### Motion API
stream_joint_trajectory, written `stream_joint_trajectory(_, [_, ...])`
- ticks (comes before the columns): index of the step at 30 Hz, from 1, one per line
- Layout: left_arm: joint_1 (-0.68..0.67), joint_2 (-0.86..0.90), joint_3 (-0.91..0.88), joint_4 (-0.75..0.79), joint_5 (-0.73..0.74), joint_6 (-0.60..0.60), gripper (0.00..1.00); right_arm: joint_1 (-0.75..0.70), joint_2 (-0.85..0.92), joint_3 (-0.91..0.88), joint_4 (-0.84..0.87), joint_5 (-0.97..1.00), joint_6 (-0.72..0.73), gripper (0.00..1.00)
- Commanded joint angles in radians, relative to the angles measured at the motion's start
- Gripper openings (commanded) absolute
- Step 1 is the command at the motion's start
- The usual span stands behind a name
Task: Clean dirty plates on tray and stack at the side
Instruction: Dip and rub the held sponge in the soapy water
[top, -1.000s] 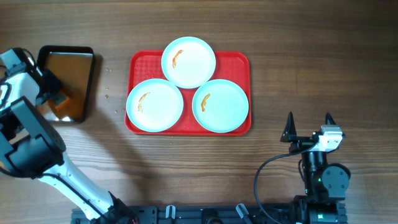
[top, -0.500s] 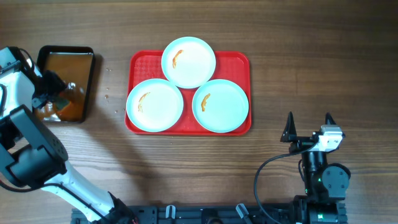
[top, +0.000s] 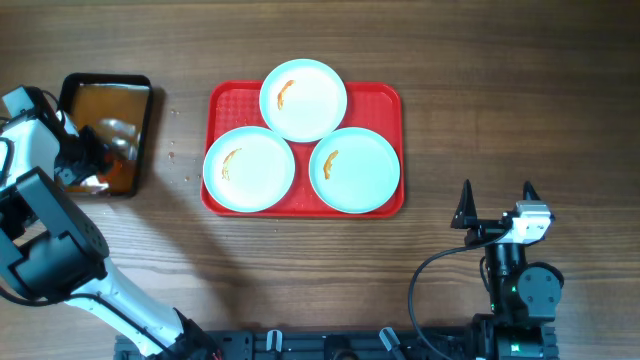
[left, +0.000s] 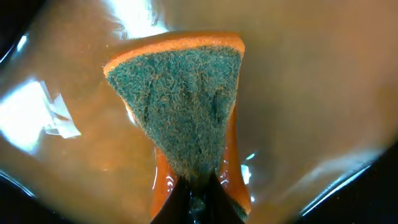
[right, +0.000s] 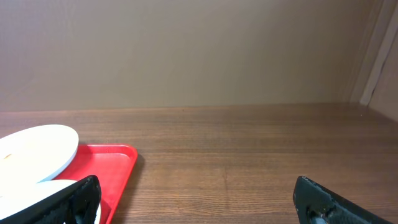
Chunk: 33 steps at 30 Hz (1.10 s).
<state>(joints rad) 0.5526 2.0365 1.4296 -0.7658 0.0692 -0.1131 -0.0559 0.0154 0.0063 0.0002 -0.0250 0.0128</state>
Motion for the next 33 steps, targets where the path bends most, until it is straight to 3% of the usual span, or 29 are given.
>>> stream_joint_trajectory(1, [0.0, 0.023, -0.014, 0.002, 0.0, 0.001, 0.58, -0.004, -0.005, -0.001, 0.003, -0.009, -0.01, 1.0])
stream_joint_trajectory(2, [0.0, 0.023, -0.014, 0.001, 0.001, 0.001, 1.0, -0.004, -0.005, -0.001, 0.003, -0.009, -0.01, 1.0])
stream_joint_trajectory(8, [0.0, 0.023, -0.017, -0.048, 0.001, -0.059, 1.0, -0.004, -0.005, -0.001, 0.003, -0.009, -0.01, 1.0])
stream_joint_trajectory(10, [0.0, 0.023, -0.02, -0.051, 0.001, -0.059, 0.88, -0.004, -0.005, -0.001, 0.003, -0.009, -0.01, 1.0])
stream_joint_trajectory(11, [0.0, 0.023, -0.023, -0.05, 0.001, -0.06, 0.71, -0.004, -0.005, -0.001, 0.003, -0.009, -0.01, 1.0])
stream_joint_trajectory(13, [0.0, 0.023, -0.023, -0.046, 0.001, -0.06, 0.22, -0.004, -0.005, -0.001, 0.003, -0.009, -0.01, 1.0])
stream_joint_trajectory(14, [0.0, 0.023, -0.024, -0.042, 0.001, -0.06, 0.04, -0.004, -0.005, -0.001, 0.003, -0.009, -0.01, 1.0])
stream_joint_trajectory(19, [0.002, 0.023, -0.021, 0.023, 0.001, -0.048, 0.04, -0.004, -0.005, -0.001, 0.003, -0.009, -0.01, 1.0])
stream_joint_trajectory(20, [0.002, 0.023, -0.021, 0.037, 0.001, -0.048, 0.04, -0.004, -0.005, -0.001, 0.003, -0.009, -0.01, 1.0])
stream_joint_trajectory(21, [0.002, 0.023, -0.021, 0.053, 0.001, -0.048, 0.18, -0.004, -0.005, -0.001, 0.003, -0.009, -0.01, 1.0])
stream_joint_trajectory(22, [0.002, 0.023, -0.021, 0.075, 0.001, -0.048, 0.65, -0.004, -0.005, -0.001, 0.003, -0.009, -0.01, 1.0])
stream_joint_trajectory(23, [0.002, 0.023, -0.021, 0.09, 0.001, -0.048, 1.0, -0.004, -0.005, -0.001, 0.003, -0.009, -0.01, 1.0])
stream_joint_trajectory(30, [0.002, 0.023, -0.022, 0.178, -0.048, -0.048, 0.99, -0.004, -0.005, -0.001, 0.003, -0.009, -0.01, 1.0])
stream_joint_trajectory(32, [0.002, 0.027, -0.023, 0.196, -0.052, -0.048, 0.72, -0.004, -0.005, -0.001, 0.003, -0.009, -0.01, 1.0])
stream_joint_trajectory(33, [0.002, 0.03, -0.024, 0.202, -0.052, -0.048, 0.72, -0.004, -0.005, -0.001, 0.003, -0.009, -0.01, 1.0])
